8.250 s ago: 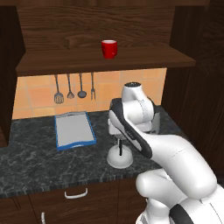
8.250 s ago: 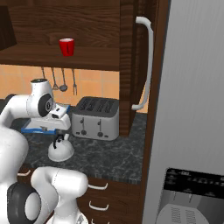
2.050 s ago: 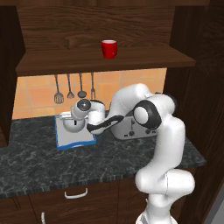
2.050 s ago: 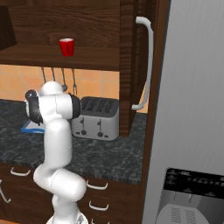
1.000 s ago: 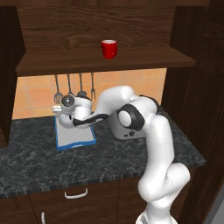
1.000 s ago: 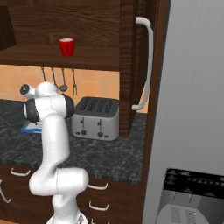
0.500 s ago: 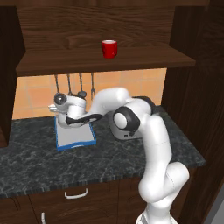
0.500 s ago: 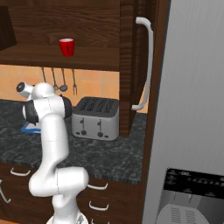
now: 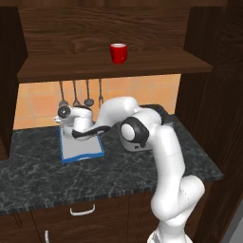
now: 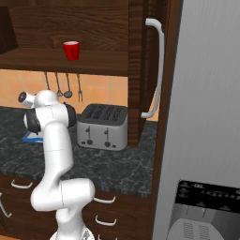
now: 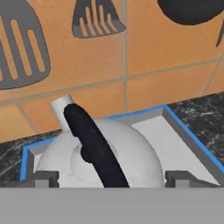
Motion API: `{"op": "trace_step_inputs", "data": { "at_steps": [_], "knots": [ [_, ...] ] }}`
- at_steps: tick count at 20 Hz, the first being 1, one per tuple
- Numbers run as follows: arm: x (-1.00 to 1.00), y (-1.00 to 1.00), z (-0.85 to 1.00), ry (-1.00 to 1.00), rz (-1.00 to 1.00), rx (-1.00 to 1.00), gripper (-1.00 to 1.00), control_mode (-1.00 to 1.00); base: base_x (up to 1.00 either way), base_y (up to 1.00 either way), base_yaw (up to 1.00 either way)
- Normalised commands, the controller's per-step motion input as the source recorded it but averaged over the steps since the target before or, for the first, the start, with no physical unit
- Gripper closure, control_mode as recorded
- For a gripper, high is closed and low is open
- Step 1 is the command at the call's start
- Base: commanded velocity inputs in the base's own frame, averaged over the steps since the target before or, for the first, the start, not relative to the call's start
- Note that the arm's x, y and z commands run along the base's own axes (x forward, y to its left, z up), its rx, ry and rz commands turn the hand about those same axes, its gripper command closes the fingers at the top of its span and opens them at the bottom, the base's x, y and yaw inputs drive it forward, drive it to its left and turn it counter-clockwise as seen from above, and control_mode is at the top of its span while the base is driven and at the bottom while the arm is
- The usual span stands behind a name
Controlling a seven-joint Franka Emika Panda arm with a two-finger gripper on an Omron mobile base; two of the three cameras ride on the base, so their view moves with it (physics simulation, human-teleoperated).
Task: Pick the kettle from the counter and place it on the tray. Then pick the mug from the cabinet and place it on the tray. Then close the cabinet doors.
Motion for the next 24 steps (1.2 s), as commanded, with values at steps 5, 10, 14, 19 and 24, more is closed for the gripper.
{"op": "trace_step_inputs", "data": {
  "at_steps": [5,10,14,19,24],
  "knots": [
    [-0.06,0.0,0.19,0.0,-0.01,0.04,-1.0,-1.0,0.0,0.0,0.0],
    [-0.21,-0.02,0.43,0.01,0.0,0.12,-1.0,-1.0,0.0,0.0,0.0],
    [-0.49,-0.06,0.22,0.0,0.0,0.03,-1.0,-1.0,0.0,0.0,0.0],
    [-0.63,-0.12,0.22,-0.06,0.0,0.0,-1.0,-1.0,0.0,0.0,0.0],
    [-0.65,-0.28,0.46,-0.05,0.01,0.0,-1.0,-1.0,0.0,0.0,0.0]
  ]
}}
